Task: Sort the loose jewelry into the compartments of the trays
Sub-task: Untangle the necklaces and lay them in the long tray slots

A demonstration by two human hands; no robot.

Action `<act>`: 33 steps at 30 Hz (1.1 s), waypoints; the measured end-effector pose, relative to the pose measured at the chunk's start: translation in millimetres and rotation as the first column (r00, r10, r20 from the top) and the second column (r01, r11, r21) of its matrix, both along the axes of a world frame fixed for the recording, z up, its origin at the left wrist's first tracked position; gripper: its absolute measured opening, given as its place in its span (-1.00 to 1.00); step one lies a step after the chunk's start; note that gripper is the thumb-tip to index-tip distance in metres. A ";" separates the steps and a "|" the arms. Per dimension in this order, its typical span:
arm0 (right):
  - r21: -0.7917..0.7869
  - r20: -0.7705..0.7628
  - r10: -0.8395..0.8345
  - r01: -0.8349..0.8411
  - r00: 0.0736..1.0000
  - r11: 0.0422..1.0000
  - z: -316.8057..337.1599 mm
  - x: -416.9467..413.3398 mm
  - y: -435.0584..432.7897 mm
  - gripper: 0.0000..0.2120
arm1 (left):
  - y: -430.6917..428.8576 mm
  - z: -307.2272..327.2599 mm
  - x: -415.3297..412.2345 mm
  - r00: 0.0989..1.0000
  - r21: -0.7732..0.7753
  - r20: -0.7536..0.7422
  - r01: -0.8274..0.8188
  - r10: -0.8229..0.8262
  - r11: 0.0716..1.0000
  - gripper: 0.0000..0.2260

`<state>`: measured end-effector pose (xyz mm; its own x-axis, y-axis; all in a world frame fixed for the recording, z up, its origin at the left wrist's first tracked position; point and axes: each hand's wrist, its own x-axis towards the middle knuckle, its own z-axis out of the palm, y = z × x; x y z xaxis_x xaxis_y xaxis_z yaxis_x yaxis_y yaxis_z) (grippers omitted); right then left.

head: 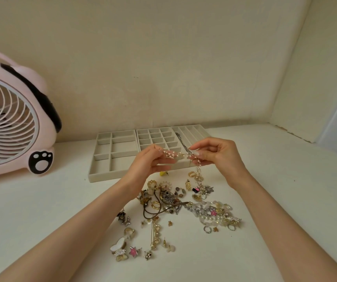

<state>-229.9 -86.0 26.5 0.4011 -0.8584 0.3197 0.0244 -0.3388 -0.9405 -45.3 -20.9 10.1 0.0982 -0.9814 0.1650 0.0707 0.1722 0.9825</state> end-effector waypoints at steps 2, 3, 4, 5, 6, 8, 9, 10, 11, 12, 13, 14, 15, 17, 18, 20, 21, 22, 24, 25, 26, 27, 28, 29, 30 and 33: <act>-0.023 0.003 -0.022 0.023 1.000 0.999 0.2 0.3 0.4 -0.79 | 0.8 0.3 -1.2 0.999 -0.004 0.012 0.032 -0.032 0.999 -0.82; -0.049 -0.007 -0.040 0.040 0.999 0.998 -0.1 0.7 0.6 -0.79 | 0.9 0.5 -2.0 0.999 -0.005 0.016 0.048 -0.048 0.999 -0.83; -0.078 -0.020 -0.059 0.057 0.998 0.995 -0.6 1.4 0.8 -0.78 | 1.4 0.5 -2.7 0.998 -0.005 0.015 0.063 -0.063 0.998 -0.84; -0.105 -0.035 -0.076 0.072 0.996 0.992 -1.5 2.4 1.0 -0.76 | 1.7 0.8 -3.5 0.997 -0.005 0.010 0.077 -0.077 0.997 -0.85; -0.128 -0.047 -0.090 0.084 0.995 0.988 -2.3 3.4 1.6 -0.75 | 2.0 1.0 -4.1 0.996 -0.005 0.001 0.088 -0.088 0.996 -0.85; -0.157 -0.048 -0.112 0.103 0.993 0.982 -3.9 5.6 2.5 -0.74 | 2.4 1.6 -4.8 0.995 -0.006 -0.014 0.098 -0.098 0.995 -0.82; -0.165 -0.041 -0.119 0.111 0.992 0.980 -4.5 6.3 2.8 -0.74 | 2.6 2.0 -4.8 0.995 -0.009 -0.015 0.098 -0.098 0.995 -0.80; -0.169 -0.032 -0.123 0.116 0.992 0.979 -4.5 6.7 3.3 -0.74 | 2.3 1.9 -4.5 0.996 -0.011 -0.012 0.093 -0.094 0.996 -0.79; -0.167 -0.022 -0.119 0.114 0.993 0.979 -4.4 7.0 3.5 -0.75 | 1.7 1.3 -3.8 0.996 -0.014 -0.011 0.086 -0.086 0.996 -0.78; -0.159 -0.011 -0.106 0.103 0.994 0.982 -4.1 7.0 3.5 -0.76 | 1.2 0.6 -3.1 0.997 -0.015 -0.011 0.077 -0.078 0.997 -0.79; -0.152 -0.004 -0.088 0.086 0.996 0.985 -3.7 6.9 3.2 -0.77 | 0.8 0.1 -2.6 0.997 -0.014 -0.014 0.072 -0.072 0.997 -0.79; -0.147 0.000 -0.068 0.067 0.998 0.987 -3.3 6.6 3.0 -0.79 | 0.6 -0.4 -2.0 0.997 -0.013 -0.017 0.074 -0.074 0.997 -0.79; -0.141 0.003 -0.050 0.050 0.999 0.989 -3.0 6.5 2.8 -0.80 | 0.6 -0.3 -2.0 0.996 -0.012 -0.020 0.082 -0.083 0.997 -0.78; -0.110 0.006 -0.018 0.019 1.000 0.994 -3.1 6.8 2.7 -0.82 | 2.1 1.4 -2.6 0.993 -0.010 -0.039 0.110 -0.110 0.994 -0.75; -0.086 0.009 -0.002 0.003 1.000 0.996 -3.3 7.2 3.1 -0.82 | 3.2 2.3 -3.2 0.990 -0.008 -0.057 0.130 -0.131 0.991 -0.74; -0.031 0.027 0.036 -0.035 0.999 0.999 -3.7 8.2 3.9 -0.84 | 4.1 2.4 -4.1 0.981 -0.007 -0.091 0.169 -0.169 0.986 -0.72; -0.008 0.040 0.053 -0.052 0.998 0.999 -3.9 8.4 4.0 -0.85 | 4.2 2.3 -4.2 0.978 -0.007 -0.105 0.181 -0.181 0.983 -0.70; 0.008 0.052 0.064 -0.064 0.997 0.998 -4.1 8.6 3.7 -0.86 | 3.7 1.9 -3.9 0.975 -0.008 -0.117 0.190 -0.190 0.982 -0.68; 0.026 0.073 0.078 -0.080 0.994 0.996 -4.1 8.1 2.7 -0.87 | 1.6 1.4 -3.1 0.970 -0.003 -0.131 0.206 -0.205 0.979 -0.71; 0.034 0.085 0.087 -0.090 0.993 0.995 -4.0 7.8 2.2 -0.87 | 0.5 1.1 -2.8 0.967 -0.003 -0.144 0.212 -0.210 0.977 -0.77; 0.041 0.098 0.097 -0.102 0.990 0.994 -3.6 7.1 2.2 -0.87 | -0.6 0.2 -2.3 0.963 -0.005 -0.165 0.215 -0.212 0.977 -0.84; 0.046 0.112 0.104 -0.110 0.988 0.993 -3.4 6.6 1.9 -0.87 | -1.4 -0.6 -2.0 0.961 -0.005 -0.182 0.210 -0.207 0.978 -0.85; 0.052 0.127 0.107 -0.114 0.986 0.992 -3.1 6.0 1.6 -0.85 | -1.8 -1.2 -2.1 0.963 -0.002 -0.183 0.199 -0.196 0.980 -0.78; 0.058 0.143 0.103 -0.112 0.984 0.992 -2.9 5.5 0.8 -0.83 | -1.9 -1.5 -2.2 0.969 0.003 -0.164 0.188 -0.185 0.982 -0.72; 0.065 0.160 0.096 -0.107 0.982 0.992 -2.4 4.9 0.0 -0.82 | -1.8 -1.8 -2.7 0.975 0.006 -0.128 0.182 -0.179 0.983 -0.68; 0.089 0.226 0.079 -0.101 0.971 0.991 -1.1 3.0 -2.5 -0.82 | -0.2 -2.9 -4.8 0.989 0.008 0.027 0.149 -0.149 0.989 -0.75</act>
<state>-226.9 -88.5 25.4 0.4067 -0.8540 0.3244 0.2621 -0.2310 -0.9370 -50.2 -21.1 7.1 -0.0534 -0.9857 0.1601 0.0683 0.1563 0.9853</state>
